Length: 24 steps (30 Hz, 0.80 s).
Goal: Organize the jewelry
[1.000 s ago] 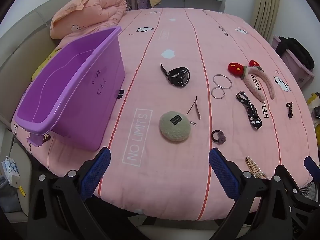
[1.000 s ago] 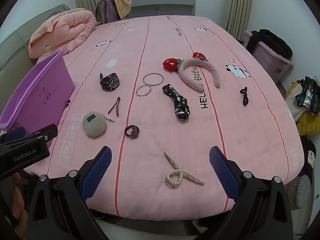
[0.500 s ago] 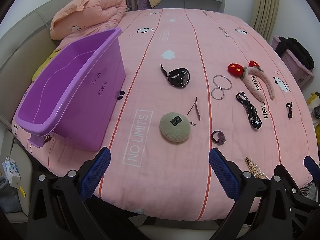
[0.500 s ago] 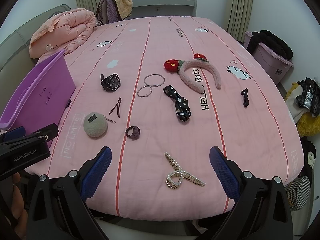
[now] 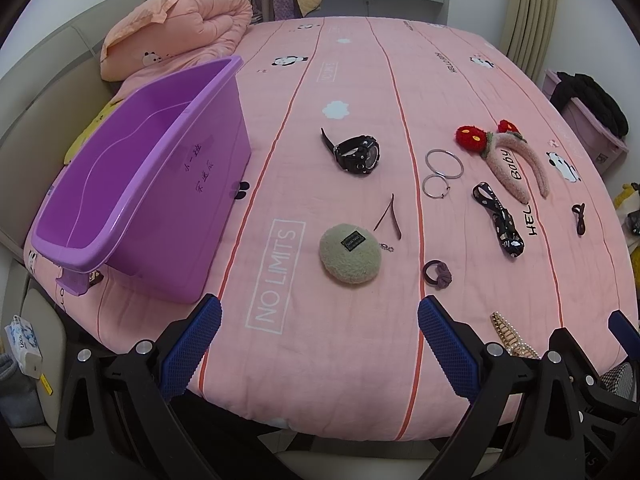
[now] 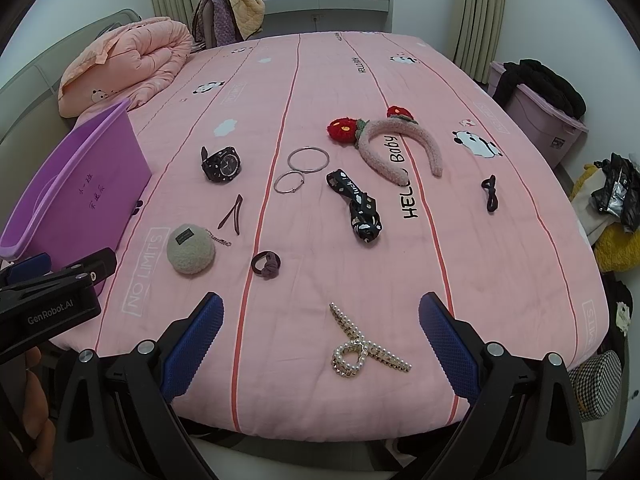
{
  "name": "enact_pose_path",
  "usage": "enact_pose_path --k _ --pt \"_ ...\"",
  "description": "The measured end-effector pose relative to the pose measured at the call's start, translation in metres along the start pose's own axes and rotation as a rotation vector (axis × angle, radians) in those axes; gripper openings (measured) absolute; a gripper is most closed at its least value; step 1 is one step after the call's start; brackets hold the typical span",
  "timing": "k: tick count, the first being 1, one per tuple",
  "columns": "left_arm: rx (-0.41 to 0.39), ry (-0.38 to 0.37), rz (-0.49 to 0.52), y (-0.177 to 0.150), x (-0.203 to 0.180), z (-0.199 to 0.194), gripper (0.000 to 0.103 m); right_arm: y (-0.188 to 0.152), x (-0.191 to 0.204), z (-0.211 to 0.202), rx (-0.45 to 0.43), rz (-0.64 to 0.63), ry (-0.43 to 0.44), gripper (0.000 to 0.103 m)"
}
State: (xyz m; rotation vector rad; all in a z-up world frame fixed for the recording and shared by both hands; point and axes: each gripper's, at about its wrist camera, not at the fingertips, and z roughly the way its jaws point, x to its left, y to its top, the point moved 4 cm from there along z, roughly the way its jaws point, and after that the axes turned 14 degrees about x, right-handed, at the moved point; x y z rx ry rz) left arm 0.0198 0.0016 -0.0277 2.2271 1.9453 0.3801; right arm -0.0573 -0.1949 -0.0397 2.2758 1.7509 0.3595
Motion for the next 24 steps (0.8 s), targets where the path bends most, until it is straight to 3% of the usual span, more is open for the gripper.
enact_pose_path --k 24 --pt "0.000 -0.008 0.001 -0.002 -0.001 0.002 0.097 -0.001 0.000 0.001 0.004 0.002 0.000 0.094"
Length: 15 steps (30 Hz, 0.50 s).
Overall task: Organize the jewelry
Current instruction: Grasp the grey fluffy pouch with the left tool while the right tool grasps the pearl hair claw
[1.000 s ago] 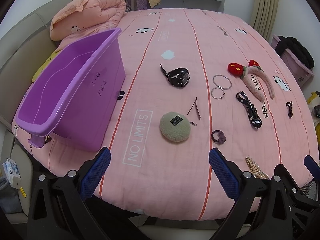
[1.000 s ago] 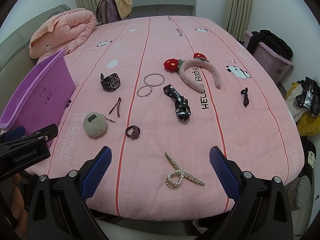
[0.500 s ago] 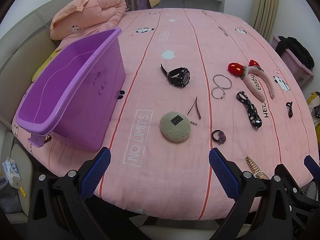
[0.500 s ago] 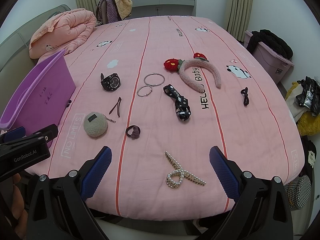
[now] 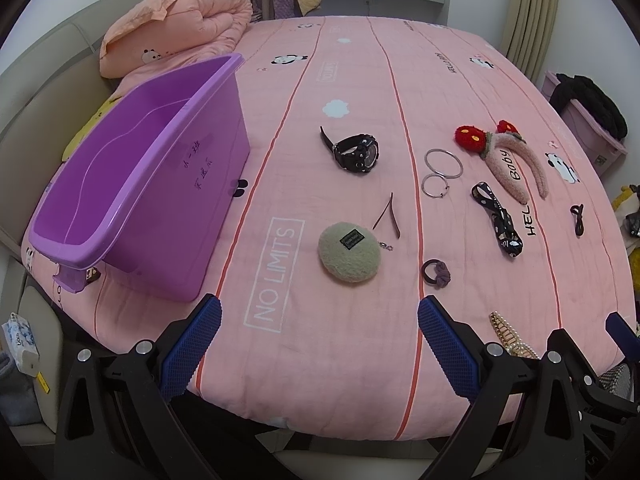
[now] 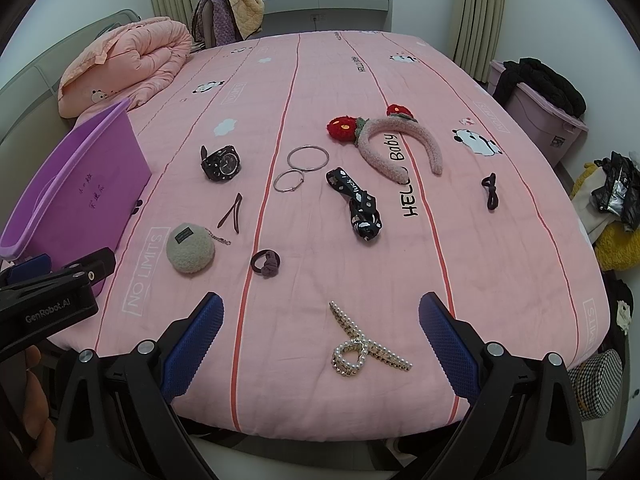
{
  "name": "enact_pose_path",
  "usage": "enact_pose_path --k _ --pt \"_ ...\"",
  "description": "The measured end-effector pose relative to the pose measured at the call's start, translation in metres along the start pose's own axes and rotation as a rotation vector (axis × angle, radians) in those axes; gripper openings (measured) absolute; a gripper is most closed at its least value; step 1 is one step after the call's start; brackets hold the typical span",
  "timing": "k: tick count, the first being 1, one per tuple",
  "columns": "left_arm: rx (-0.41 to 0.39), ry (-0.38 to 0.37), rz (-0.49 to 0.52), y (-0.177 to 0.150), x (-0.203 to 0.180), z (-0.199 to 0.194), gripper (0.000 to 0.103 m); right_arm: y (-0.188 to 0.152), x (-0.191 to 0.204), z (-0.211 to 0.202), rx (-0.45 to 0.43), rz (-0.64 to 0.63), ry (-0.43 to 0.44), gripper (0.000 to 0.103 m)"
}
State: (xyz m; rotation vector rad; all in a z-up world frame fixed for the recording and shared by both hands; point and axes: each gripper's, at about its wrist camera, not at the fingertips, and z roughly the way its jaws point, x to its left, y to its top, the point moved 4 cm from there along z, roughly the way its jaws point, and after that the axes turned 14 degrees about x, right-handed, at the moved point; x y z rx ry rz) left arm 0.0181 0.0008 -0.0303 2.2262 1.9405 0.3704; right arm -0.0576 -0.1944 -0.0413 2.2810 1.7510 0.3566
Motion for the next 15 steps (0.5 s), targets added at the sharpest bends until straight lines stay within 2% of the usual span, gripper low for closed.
enact_pose_path --k 7,15 --pt "0.037 -0.022 -0.010 0.000 0.006 0.018 0.097 -0.006 -0.006 0.015 0.015 0.000 0.014 0.094" --pt "0.089 -0.027 -0.031 0.000 0.027 0.064 0.097 -0.015 -0.032 0.040 0.059 0.035 0.039 0.094"
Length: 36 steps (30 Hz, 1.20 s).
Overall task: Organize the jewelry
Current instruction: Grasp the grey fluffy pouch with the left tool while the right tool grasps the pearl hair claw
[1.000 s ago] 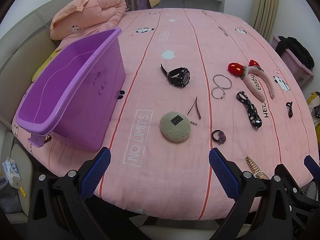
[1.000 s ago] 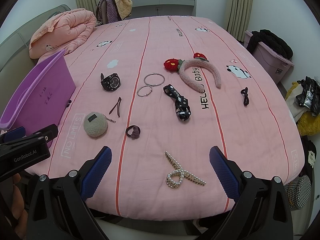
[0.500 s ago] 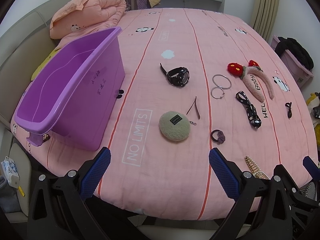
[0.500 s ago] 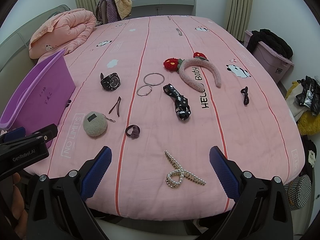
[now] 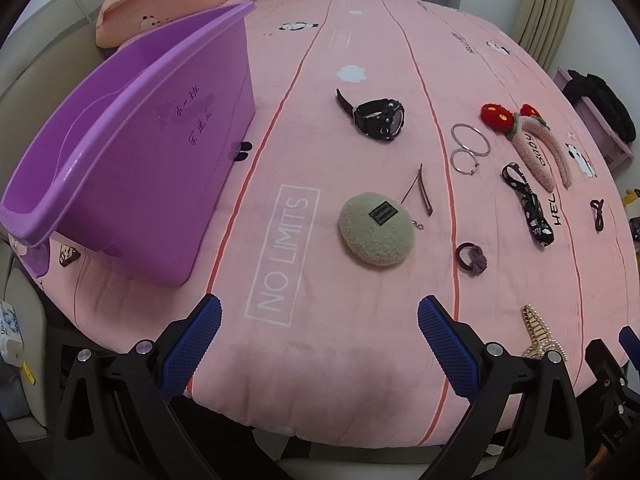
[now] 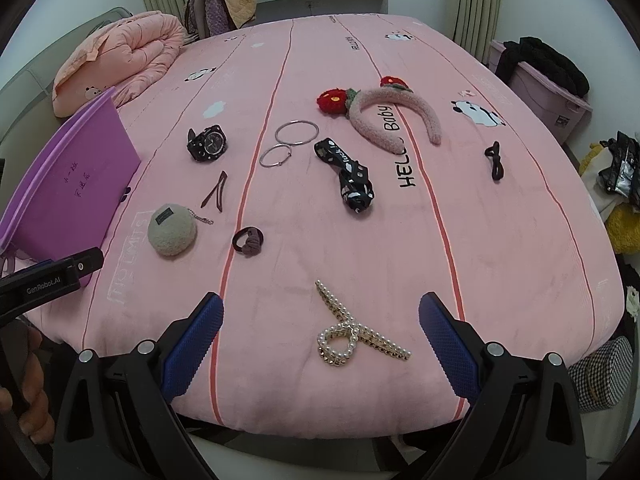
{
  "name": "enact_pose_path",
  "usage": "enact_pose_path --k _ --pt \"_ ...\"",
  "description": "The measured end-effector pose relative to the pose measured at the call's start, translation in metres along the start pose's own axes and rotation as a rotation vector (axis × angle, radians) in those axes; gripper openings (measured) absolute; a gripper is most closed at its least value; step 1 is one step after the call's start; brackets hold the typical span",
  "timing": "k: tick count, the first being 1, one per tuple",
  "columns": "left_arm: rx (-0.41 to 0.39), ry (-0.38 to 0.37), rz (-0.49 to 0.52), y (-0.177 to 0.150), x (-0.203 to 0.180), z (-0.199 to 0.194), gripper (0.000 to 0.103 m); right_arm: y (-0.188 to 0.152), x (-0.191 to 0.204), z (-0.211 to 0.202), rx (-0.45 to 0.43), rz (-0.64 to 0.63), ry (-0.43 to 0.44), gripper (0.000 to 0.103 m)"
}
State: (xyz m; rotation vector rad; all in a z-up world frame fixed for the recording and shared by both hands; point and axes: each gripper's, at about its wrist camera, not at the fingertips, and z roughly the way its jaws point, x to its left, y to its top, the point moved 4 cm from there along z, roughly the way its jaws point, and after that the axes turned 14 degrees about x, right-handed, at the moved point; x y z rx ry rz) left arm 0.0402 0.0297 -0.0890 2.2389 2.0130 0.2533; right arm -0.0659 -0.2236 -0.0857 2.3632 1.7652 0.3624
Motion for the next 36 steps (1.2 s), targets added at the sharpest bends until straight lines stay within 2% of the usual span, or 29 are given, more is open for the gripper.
enact_pose_path --k 10,19,36 --pt "-0.001 -0.063 0.021 0.011 -0.003 0.030 0.097 -0.009 -0.024 0.046 0.090 -0.009 -0.006 0.094" --pt "0.051 -0.110 0.047 0.025 -0.021 0.061 0.097 -0.013 -0.031 0.087 0.159 -0.043 -0.035 0.094" --pt "0.091 -0.068 0.085 0.053 -0.048 0.101 0.097 -0.009 -0.036 0.120 0.190 -0.116 -0.071 0.094"
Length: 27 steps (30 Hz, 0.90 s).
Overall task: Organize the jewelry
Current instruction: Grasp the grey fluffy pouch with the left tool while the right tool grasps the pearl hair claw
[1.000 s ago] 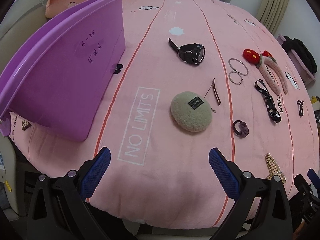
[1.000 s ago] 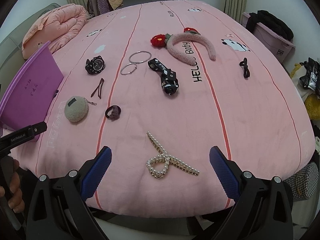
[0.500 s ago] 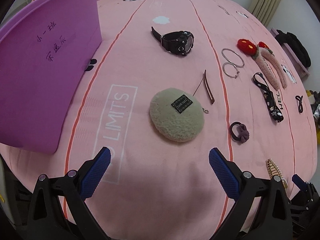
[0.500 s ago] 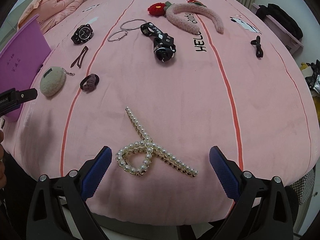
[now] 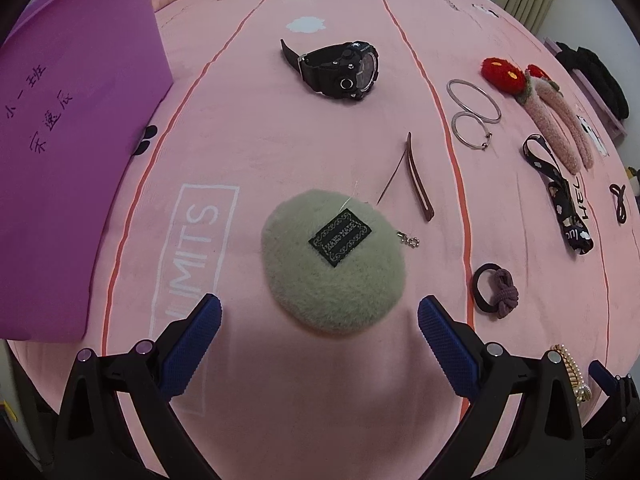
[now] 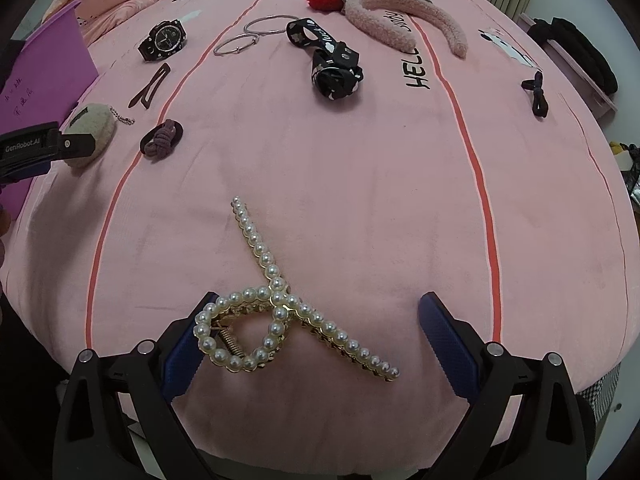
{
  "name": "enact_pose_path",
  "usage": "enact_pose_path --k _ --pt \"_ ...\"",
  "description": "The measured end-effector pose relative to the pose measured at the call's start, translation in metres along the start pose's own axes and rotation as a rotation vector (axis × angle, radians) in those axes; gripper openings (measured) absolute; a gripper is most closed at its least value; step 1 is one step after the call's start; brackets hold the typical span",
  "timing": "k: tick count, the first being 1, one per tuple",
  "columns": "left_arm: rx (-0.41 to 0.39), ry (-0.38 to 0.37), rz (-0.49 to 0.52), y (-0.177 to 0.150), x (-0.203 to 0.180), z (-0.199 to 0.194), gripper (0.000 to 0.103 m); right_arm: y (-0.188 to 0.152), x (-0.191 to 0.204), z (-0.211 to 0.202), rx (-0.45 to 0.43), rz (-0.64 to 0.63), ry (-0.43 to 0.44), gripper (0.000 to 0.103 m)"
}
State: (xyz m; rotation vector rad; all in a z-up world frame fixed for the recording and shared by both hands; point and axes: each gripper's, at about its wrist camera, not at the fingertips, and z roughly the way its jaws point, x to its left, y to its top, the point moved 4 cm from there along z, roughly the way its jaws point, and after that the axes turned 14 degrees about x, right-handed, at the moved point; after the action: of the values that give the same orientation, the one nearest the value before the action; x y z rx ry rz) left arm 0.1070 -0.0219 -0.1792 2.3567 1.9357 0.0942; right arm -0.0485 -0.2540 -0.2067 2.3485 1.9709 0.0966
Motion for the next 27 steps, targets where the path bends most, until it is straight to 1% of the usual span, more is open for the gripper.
enact_pose_path --k 6,9,13,15,19,24,26,27 --pt "0.029 0.030 0.011 0.012 -0.007 0.019 0.097 0.002 0.000 0.004 -0.010 -0.019 -0.009 0.094" --pt "0.022 0.047 0.027 0.016 -0.011 0.023 0.097 0.004 0.002 0.006 -0.018 -0.037 -0.027 0.094" --pt "0.026 0.056 0.030 0.021 -0.012 0.027 0.098 0.004 0.001 0.010 -0.022 -0.046 -0.027 0.094" --pt "0.032 0.049 0.024 0.025 -0.011 0.032 0.098 0.002 0.001 0.011 -0.033 -0.055 -0.033 0.094" --pt "0.013 0.027 0.026 0.026 -0.009 0.038 0.098 -0.001 0.002 0.012 -0.050 -0.057 -0.050 0.094" --pt "0.023 0.018 0.032 0.031 -0.008 0.037 0.097 -0.001 0.005 0.008 -0.036 -0.059 -0.060 0.094" --pt "0.022 0.006 0.027 0.030 -0.002 0.035 0.096 -0.003 0.005 0.005 -0.041 -0.067 -0.061 0.092" --pt "0.022 -0.003 0.021 0.030 -0.001 0.033 0.090 -0.004 0.006 0.004 -0.044 -0.074 -0.050 0.087"
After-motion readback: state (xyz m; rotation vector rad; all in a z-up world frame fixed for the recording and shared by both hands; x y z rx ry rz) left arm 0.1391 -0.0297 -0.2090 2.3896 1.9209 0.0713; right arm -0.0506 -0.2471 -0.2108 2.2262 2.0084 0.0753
